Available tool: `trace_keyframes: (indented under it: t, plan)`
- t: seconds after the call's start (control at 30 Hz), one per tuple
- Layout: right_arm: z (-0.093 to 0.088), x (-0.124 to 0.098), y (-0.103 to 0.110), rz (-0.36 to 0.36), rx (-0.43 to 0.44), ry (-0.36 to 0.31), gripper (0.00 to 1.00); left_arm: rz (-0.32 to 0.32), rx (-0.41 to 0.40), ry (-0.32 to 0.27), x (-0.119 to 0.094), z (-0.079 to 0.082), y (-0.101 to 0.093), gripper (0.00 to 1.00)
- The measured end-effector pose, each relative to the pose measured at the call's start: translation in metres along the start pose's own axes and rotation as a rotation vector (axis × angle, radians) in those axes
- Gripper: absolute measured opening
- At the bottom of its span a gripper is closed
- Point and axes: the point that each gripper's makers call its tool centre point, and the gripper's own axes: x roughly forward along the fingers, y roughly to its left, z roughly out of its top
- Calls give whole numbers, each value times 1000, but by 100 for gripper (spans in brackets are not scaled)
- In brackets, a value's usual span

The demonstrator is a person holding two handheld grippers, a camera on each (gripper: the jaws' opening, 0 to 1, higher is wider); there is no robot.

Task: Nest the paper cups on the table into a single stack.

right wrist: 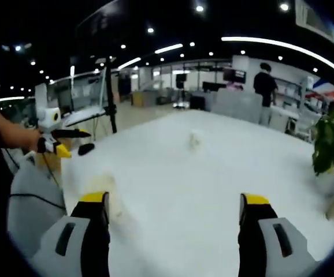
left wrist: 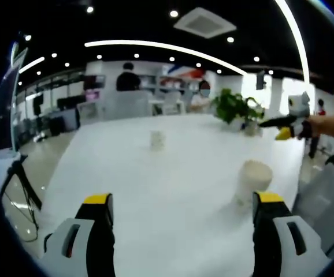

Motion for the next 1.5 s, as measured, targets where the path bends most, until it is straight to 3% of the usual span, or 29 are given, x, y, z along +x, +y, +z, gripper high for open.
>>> trace_keyframes:
  t: [0.2, 0.37, 0.5, 0.63, 1.0, 1.27, 1.5]
  plan:
    - [-7, -17, -12, -75, 22, -105, 95, 3, 3, 9, 1, -7, 3, 98]
    - [-20, -30, -9, -87, -11, -136, 100, -4, 2, 1, 1, -9, 1, 98]
    - [-33, -38, -8, -100, 6, -126, 100, 38, 14, -13, 0, -9, 7, 98]
    - [-31, -43, -13, -115, -3, -162, 100, 38, 3, -30, 2, -7, 7, 98]
    - [-37, -35, -14, -87, -3, -152, 100, 32, -6, -17, 23, -18, 13, 98]
    - [-39, -24, -17, -83, 10, -151, 100, 20, -12, -28, 47, -9, 25, 98]
    - [-40, -11, -16, -75, 24, -146, 100, -17, 0, -15, 84, 1, 28, 98]
